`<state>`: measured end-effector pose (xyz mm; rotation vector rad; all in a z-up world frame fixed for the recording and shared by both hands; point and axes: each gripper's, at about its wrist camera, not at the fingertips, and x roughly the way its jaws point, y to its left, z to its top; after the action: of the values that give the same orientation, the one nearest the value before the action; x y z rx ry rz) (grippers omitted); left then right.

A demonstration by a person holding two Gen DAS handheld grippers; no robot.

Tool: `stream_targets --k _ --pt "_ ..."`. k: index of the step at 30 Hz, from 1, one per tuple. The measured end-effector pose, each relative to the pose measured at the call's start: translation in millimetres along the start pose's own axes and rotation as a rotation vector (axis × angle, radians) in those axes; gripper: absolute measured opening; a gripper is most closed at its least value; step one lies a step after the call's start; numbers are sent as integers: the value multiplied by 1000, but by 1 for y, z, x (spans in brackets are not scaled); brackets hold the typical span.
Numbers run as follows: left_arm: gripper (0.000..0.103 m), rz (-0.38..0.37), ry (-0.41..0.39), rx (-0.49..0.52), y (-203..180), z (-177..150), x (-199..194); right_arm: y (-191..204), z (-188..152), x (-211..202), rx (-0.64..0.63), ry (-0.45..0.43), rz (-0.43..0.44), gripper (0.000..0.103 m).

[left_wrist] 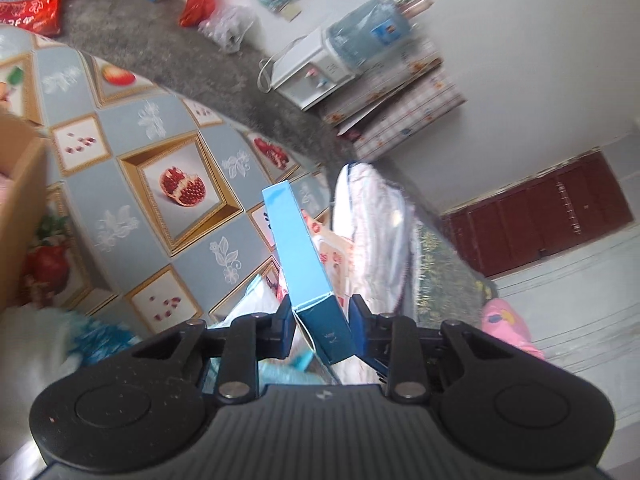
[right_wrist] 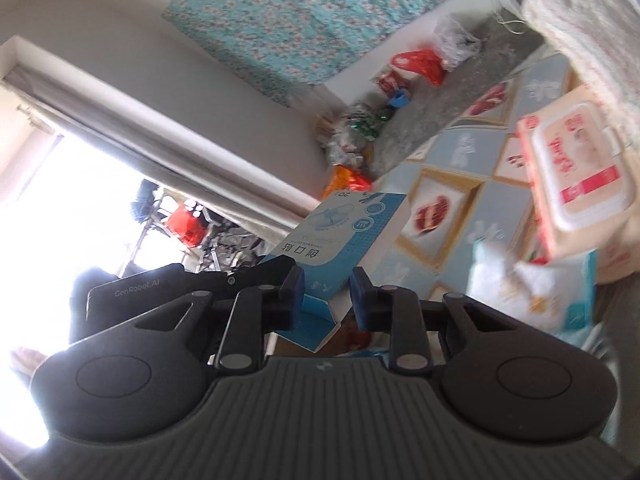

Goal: Organize soft objects
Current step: 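Lift the bandage box with the left gripper toward the cardboard box, then lower the bandage box into the cardboard box with the left gripper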

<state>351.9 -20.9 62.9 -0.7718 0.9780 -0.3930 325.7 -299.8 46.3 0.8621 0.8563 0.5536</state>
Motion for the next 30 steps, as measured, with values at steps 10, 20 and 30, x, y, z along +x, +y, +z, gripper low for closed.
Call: stream_targets --k 10,20,30 --pt "28 -11 -157 -79 101 -28 -146 129 -110 62 -187 172 109 25" --pt "32 -4 -159 -288 240 -47 -179 177 -197 155 -256 344 110 25" --pt "38 2 -209 -288 274 -62 -196 137 -180 96 -160 234 133 25"
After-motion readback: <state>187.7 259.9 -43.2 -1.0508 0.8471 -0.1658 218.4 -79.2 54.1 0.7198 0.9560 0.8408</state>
